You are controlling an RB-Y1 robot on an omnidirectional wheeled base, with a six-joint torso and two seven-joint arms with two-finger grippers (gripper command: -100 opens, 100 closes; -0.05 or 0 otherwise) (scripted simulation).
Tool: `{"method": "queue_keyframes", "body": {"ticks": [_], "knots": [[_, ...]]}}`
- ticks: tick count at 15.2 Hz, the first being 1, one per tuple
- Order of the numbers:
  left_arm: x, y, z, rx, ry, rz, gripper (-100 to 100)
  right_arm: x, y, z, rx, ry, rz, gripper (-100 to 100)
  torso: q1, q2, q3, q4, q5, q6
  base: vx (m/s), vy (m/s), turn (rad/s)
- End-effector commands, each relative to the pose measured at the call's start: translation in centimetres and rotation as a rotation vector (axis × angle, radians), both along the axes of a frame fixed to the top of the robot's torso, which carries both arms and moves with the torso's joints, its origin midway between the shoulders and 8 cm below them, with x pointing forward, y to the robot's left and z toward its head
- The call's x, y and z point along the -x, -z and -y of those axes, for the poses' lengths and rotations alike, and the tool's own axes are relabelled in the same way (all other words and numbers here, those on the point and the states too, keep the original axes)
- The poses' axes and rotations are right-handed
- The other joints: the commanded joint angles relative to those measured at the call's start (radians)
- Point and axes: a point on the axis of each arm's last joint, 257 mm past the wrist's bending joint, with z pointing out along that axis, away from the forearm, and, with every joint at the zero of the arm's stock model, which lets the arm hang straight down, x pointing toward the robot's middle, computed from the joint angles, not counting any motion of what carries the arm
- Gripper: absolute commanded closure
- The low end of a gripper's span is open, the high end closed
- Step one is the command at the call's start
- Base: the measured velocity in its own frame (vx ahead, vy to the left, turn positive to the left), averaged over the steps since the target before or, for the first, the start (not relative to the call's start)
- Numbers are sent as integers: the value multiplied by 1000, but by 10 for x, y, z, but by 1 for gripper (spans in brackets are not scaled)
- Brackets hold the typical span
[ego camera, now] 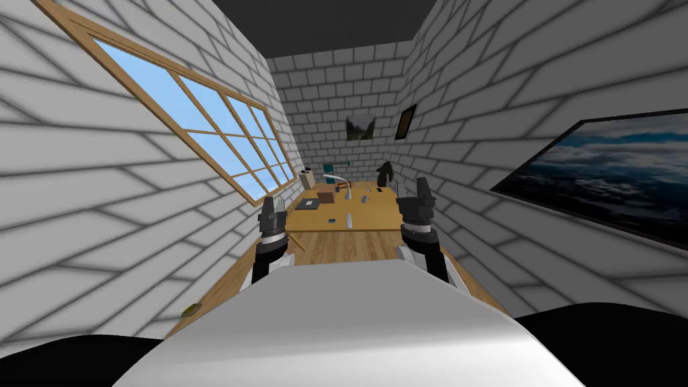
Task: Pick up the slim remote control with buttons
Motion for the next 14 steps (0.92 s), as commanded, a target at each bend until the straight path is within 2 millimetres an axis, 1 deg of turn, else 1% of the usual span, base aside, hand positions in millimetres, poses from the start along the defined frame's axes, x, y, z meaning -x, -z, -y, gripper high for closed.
{"method": "queue_keyframes", "body": {"ticks": [1,3,4,5,6,7,8,9,10,11,12,13,14], "knots": [[-8,9,-1,-27,6,-43,-100,0,0,0,0,0,0,0,0,0,0,0,0,0,4,-3,-131],[-20,22,-5,-46,3,-101,-100,0,0,0,0,0,0,0,0,0,0,0,0,1,11,1,-264],[-20,22,-5,-46,3,-102,-100,0,0,0,0,0,0,0,1,-1,0,0,0,1,12,9,-165],[-27,31,-9,-53,-2,-139,-100,0,0,0,0,0,0,0,1,-1,-1,0,0,0,14,6,-141],[-27,31,-9,-53,-2,-139,-100,0,0,0,0,0,0,0,1,-1,-1,0,0,0,11,4,-115],[-34,42,-13,-61,-8,-181,-100,0,0,0,0,0,0,0,1,-1,-1,0,0,0,11,1,-192],[-34,42,-13,-61,-8,-181,-100,0,0,0,0,0,0,0,1,-1,-1,0,0,1,10,3,-175],[-42,53,-18,-68,-17,-224,-100,0,0,0,0,0,0,0,1,-1,-1,0,0,0,13,1,-215],[-42,54,-19,-67,-17,-228,-100,0,0,0,0,0,0,0,1,-1,-1,0,0,1,12,4,-169],[-48,64,-24,-76,-25,-264,-100,0,0,0,0,0,0,0,1,-1,-1,0,0,0,14,2,-203],[-50,67,-25,-73,-28,-279,-100,0,0,0,0,0,0,0,0,-1,-1,0,0,1,13,5,-187],[-56,78,-30,-82,-37,-316,-100,0,0,0,0,0,0,0,0,-1,-1,0,0,0,13,5,-259],[-58,82,-32,-79,-40,-334,-100,0,0,0,0,0,0,0,1,-1,-1,0,0,1,14,7,-210]]}}
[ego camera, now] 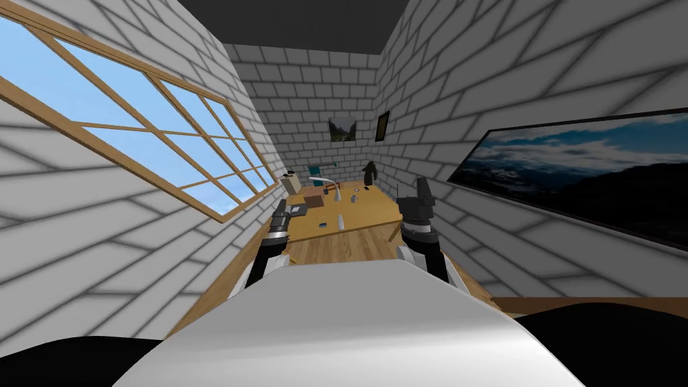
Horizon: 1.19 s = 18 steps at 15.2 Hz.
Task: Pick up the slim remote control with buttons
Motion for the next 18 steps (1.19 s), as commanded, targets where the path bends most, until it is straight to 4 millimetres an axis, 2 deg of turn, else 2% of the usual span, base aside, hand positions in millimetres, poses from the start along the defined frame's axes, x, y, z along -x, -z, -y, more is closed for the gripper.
{"method": "queue_keyframes", "body": {"ticks": [1,3,5,6,8,9,11,12,14,15,17,18], "knots": [[-11,23,-12,-10,-20,-76,-100,0,0,0,0,0,0,0,0,0,0,0,0,0,17,5,-257],[-18,38,-20,-18,-34,-128,-100,0,0,0,0,0,0,0,0,0,0,0,0,0,17,5,-246],[-20,44,-22,-14,-40,-153,-100,0,0,0,0,0,0,0,0,0,0,0,0,0,14,9,-167],[-25,57,-30,-23,-52,-196,-100,0,0,0,0,0,0,0,0,0,0,0,0,0,14,3,-191],[-27,63,-31,-20,-57,-218,-100,0,0,0,0,0,0,0,0,0,0,0,0,0,12,6,-178],[-31,76,-39,-30,-70,-259,-100,0,0,0,0,0,0,0,0,0,0,0,0,0,12,2,-233],[-33,82,-41,-27,-75,-285,-100,0,0,0,0,0,0,0,0,0,0,0,0,0,12,7,-166],[-36,97,-49,-35,-89,-333,-100,0,0,0,0,0,0,0,0,0,0,0,0,0,13,2,-225],[-37,103,-51,-32,-93,-356,-100,0,0,0,0,0,0,0,0,0,0,0,0,0,13,7,-178],[-40,117,-60,-41,-107,-402,-100,0,0,0,0,0,0,0,0,0,0,0,0,0,13,5,-231],[-40,124,-61,-38,-111,-428,-100,0,0,0,0,0,0,0,0,0,0,0,0,0,14,9,-184],[-42,140,-71,-46,-126,-482,-100,0,0,0,0,0,0,0,0,0,0,0,0,0,15,4,-259]]}}
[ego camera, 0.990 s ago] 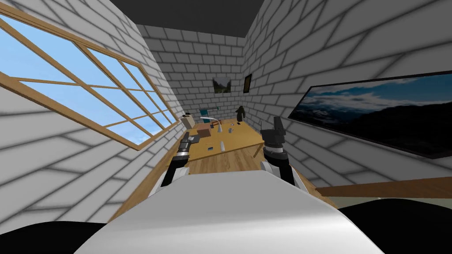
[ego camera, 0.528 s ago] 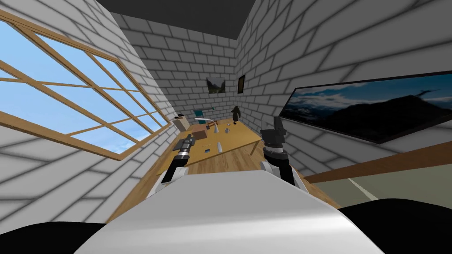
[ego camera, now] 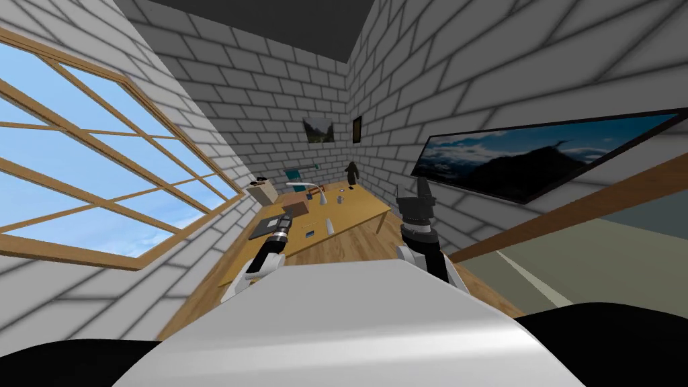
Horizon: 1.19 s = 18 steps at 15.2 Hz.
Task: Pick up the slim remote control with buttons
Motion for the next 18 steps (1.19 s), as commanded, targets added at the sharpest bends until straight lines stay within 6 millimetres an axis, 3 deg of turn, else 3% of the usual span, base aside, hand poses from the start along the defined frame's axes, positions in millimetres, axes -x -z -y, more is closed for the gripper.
{"method": "queue_keyframes", "body": {"ticks": [1,2,3,5,6,8,15,18], "knots": [[-1,19,-10,-3,-16,-65,-100,0,0,0,0,0,0,0,0,0,0,0,0,0,16,7,-270],[-1,20,-10,-3,-17,-67,-100,0,0,0,0,0,0,0,0,0,0,0,0,0,11,10,-104],[-2,36,-20,-10,-30,-119,-100,0,0,0,0,0,0,0,0,0,0,0,0,-1,15,8,-190],[-2,42,-21,-7,-35,-143,-100,0,0,0,0,0,0,0,0,0,0,0,0,0,14,10,-228],[-2,57,-30,-14,-47,-191,-100,0,0,0,0,0,0,0,0,0,0,0,0,-1,14,6,-271],[-1,64,-32,-10,-53,-220,-100,0,0,0,0,0,0,0,0,0,0,0,0,0,14,11,-171],[10,122,-62,-19,-95,-421,-100,0,0,0,0,0,0,0,0,0,0,0,0,-1,15,10,-235],[13,131,-63,-13,-101,-457,-100,0,0,0,0,0,0,0,0,0,0,0,0,-1,11,12,-129]]}}
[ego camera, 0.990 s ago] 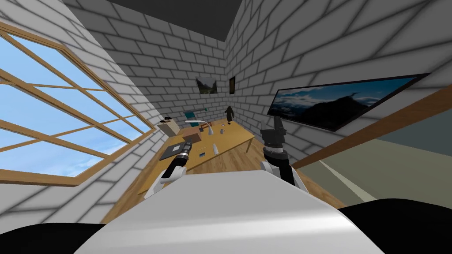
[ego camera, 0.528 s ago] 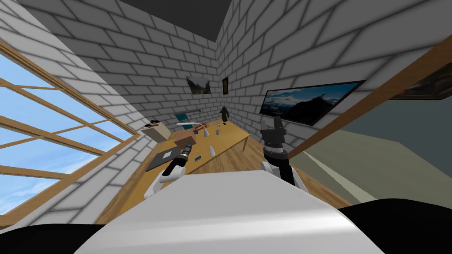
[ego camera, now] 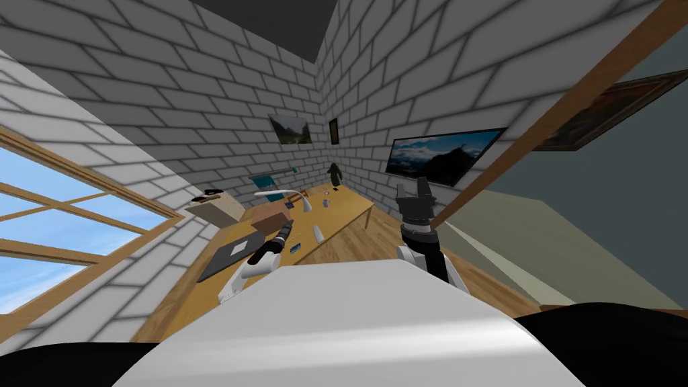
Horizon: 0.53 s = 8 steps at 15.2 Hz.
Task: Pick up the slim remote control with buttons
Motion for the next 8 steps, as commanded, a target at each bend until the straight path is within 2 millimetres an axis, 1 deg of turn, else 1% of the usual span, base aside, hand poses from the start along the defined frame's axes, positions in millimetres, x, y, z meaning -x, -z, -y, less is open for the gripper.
{"method": "queue_keyframes", "body": {"ticks": [1,2,3,4,5,6,7,8], "knots": [[6,18,-10,0,-13,-66,-100,0,0,0,0,0,0,0,0,0,0,0,0,0,13,2,-220],[8,22,-10,3,-16,-85,-100,0,0,0,0,0,0,0,0,0,0,0,0,1,16,7,-323],[9,24,-10,4,-17,-92,-100,0,0,0,0,0,0,0,0,0,0,0,0,1,11,13,-144],[14,37,-19,3,-25,-140,-100,0,0,0,0,0,0,0,0,0,0,0,0,0,14,13,-236],[16,41,-19,6,-28,-157,-100,0,0,0,0,0,0,0,0,0,0,0,0,1,16,15,-282],[18,44,-19,8,-30,-171,-100,0,0,0,0,0,0,0,0,0,0,0,0,1,12,14,-128],[24,56,-27,7,-37,-213,-100,0,0,0,0,0,0,0,0,0,0,0,0,0,16,11,-246],[26,60,-27,11,-40,-231,-100,0,0,0,0,0,0,0,0,-1,0,0,0,1,19,15,-300]]}}
